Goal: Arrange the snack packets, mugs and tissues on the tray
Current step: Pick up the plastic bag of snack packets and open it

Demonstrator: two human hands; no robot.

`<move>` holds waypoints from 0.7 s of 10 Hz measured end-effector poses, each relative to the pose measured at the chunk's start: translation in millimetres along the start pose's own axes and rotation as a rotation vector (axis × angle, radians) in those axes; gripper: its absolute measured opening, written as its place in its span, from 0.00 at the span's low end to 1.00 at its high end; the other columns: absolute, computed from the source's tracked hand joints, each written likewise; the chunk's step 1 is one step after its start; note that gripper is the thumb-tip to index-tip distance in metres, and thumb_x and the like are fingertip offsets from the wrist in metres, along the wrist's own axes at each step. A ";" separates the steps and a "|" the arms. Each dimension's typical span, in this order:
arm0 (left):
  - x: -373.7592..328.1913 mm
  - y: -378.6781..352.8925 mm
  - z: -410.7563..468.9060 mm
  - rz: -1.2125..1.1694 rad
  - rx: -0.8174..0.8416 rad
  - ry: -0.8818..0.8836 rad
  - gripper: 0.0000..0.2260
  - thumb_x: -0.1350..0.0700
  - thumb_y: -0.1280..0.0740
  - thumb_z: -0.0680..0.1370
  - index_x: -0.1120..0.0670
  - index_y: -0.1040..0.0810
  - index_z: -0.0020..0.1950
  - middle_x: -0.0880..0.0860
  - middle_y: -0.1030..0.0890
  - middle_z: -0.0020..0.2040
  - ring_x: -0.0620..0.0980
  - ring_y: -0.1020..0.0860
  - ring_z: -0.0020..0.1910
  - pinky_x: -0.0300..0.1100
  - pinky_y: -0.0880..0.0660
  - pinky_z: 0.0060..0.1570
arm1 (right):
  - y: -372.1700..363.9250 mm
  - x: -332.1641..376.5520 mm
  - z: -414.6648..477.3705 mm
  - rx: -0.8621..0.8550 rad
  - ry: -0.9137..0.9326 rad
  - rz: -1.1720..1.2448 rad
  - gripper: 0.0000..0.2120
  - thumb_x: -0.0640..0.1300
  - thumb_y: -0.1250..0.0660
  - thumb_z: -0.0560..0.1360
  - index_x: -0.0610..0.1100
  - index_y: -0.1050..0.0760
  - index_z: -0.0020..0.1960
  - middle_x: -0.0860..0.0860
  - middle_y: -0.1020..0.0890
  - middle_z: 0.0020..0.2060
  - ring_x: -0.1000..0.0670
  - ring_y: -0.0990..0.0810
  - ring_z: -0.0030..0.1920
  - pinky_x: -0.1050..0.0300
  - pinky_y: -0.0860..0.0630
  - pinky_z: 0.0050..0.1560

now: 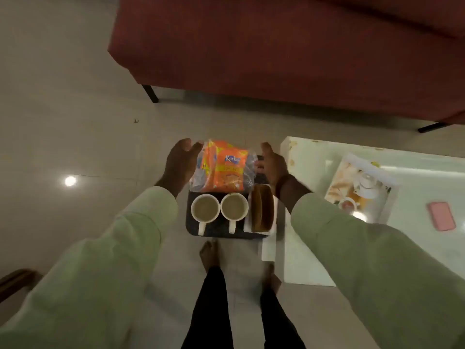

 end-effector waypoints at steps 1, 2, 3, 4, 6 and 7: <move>27.5 -4.3 49.7 0.023 -0.021 0.135 0.36 0.38 0.36 0.75 0.57 0.40 0.76 0.58 0.33 0.74 0.57 0.32 0.71 0.51 0.34 0.69 | -6.7 -19.6 68.4 -0.101 -0.090 -0.086 0.32 0.65 0.46 0.80 0.38 0.23 0.59 0.40 0.18 0.54 0.40 0.20 0.54 0.48 0.25 0.58; 60.5 -17.8 81.1 0.071 0.022 0.272 0.37 0.38 0.34 0.73 0.60 0.36 0.73 0.59 0.27 0.67 0.59 0.26 0.64 0.49 0.29 0.62 | -26.1 -38.5 94.5 -0.044 -0.217 -0.110 0.39 0.69 0.38 0.72 0.38 0.27 0.69 0.41 0.21 0.63 0.38 0.21 0.61 0.46 0.25 0.64; 75.9 -31.9 94.7 0.018 0.080 0.236 0.19 0.46 0.31 0.74 0.62 0.21 0.51 0.59 0.21 0.46 0.57 0.23 0.45 0.45 0.28 0.47 | -39.4 -50.2 110.8 -0.030 -0.262 -0.046 0.43 0.65 0.28 0.63 0.38 0.26 0.68 0.40 0.20 0.63 0.38 0.21 0.61 0.42 0.23 0.63; 74.8 -35.0 93.0 0.039 0.069 0.175 0.09 0.53 0.31 0.75 0.58 0.23 0.39 0.55 0.20 0.39 0.54 0.22 0.40 0.45 0.25 0.44 | -37.8 -50.7 114.2 -0.126 -0.238 -0.005 0.37 0.59 0.24 0.66 0.36 0.24 0.66 0.41 0.19 0.59 0.39 0.19 0.57 0.43 0.21 0.60; 38.2 -18.4 70.5 -0.095 0.015 0.064 0.11 0.49 0.33 0.77 0.56 0.22 0.51 0.54 0.18 0.48 0.56 0.19 0.50 0.52 0.22 0.54 | -35.5 -17.4 99.6 -0.156 -0.074 0.166 0.27 0.52 0.26 0.74 0.39 0.26 0.67 0.43 0.18 0.59 0.43 0.18 0.55 0.45 0.21 0.59; 8.4 -0.9 43.4 -0.203 0.020 -0.011 0.16 0.49 0.32 0.77 0.58 0.22 0.58 0.55 0.17 0.53 0.55 0.19 0.52 0.54 0.22 0.57 | -27.8 10.1 69.9 -0.141 -0.020 0.265 0.30 0.52 0.27 0.74 0.43 0.31 0.72 0.44 0.20 0.63 0.43 0.19 0.59 0.43 0.21 0.60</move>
Point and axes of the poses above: each hand's wrist, its own z-axis towards the middle knuckle, its own y-axis out of the back of the hand, x = y × z, the point moved 9 cm from there along z, towards the middle knuckle
